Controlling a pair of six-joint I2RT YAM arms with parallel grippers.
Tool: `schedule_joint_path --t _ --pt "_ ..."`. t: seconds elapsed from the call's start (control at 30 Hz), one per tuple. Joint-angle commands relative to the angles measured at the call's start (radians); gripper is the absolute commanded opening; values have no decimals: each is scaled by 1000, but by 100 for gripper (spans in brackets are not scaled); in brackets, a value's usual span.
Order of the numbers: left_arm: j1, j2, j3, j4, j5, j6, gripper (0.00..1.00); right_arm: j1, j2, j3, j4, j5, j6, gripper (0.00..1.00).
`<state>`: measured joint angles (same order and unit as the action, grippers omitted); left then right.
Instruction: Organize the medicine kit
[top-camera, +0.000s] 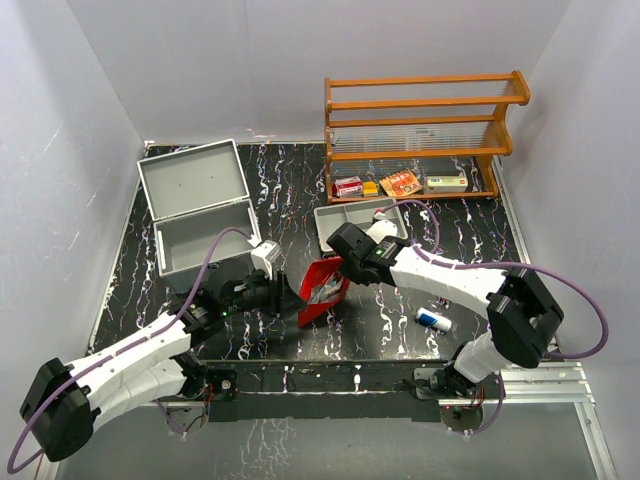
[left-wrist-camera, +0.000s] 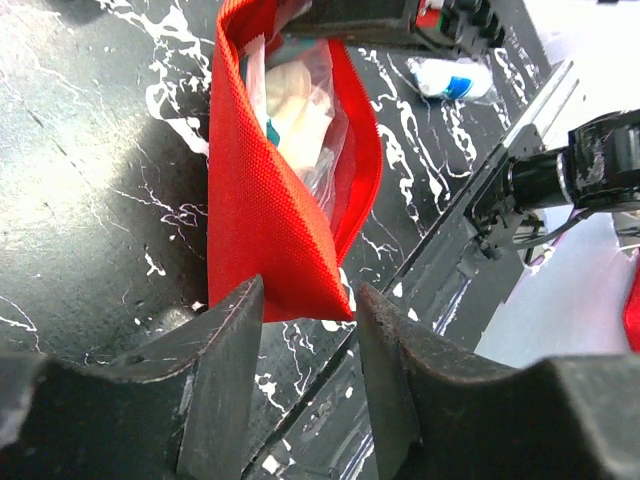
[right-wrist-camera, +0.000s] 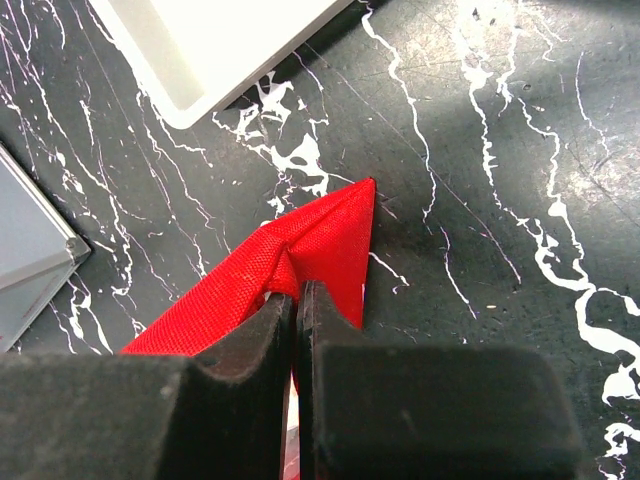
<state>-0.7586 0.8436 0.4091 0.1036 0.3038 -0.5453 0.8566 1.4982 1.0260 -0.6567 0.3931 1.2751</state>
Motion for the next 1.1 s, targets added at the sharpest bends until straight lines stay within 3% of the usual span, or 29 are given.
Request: schedule_joint_path --t 0.0,0.13,0.2,0.47,0.87,1.07 --pt "-34 35 52 -5 -44 42 35 -9 17 38 -33 -13 31 0" --pt "-44 33 72 -51 -89 55 14 -12 7 40 -38 -12 20 3" --pt "-45 24 77 -76 -96 56 9 -12 -4 40 -38 -3 -1 8" --pt "-44 -24 41 -94 -74 40 6 -12 -37 45 10 9 -118 32" --pt "-44 -5 48 -126 -35 41 3 -18 -39 88 122 -19 -309 34" --pt "-44 8 52 -132 -22 37 1 -26 -51 80 171 -66 -484 44"
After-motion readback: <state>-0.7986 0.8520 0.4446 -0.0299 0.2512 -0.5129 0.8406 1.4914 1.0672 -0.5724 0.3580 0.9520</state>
